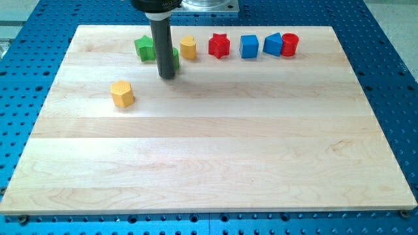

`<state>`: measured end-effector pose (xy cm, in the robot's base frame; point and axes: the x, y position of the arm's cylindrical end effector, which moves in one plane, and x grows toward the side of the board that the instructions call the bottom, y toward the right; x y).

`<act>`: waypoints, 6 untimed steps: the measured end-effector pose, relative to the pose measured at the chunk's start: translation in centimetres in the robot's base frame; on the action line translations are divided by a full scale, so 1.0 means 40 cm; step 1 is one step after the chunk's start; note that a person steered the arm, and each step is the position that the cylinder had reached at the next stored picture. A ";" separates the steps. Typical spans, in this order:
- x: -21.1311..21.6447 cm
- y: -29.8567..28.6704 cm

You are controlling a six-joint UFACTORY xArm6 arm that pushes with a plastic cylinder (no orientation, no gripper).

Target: Move the green circle to the left of the yellow heart

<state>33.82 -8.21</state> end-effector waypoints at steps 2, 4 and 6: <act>0.001 0.018; -0.067 0.071; 0.048 0.041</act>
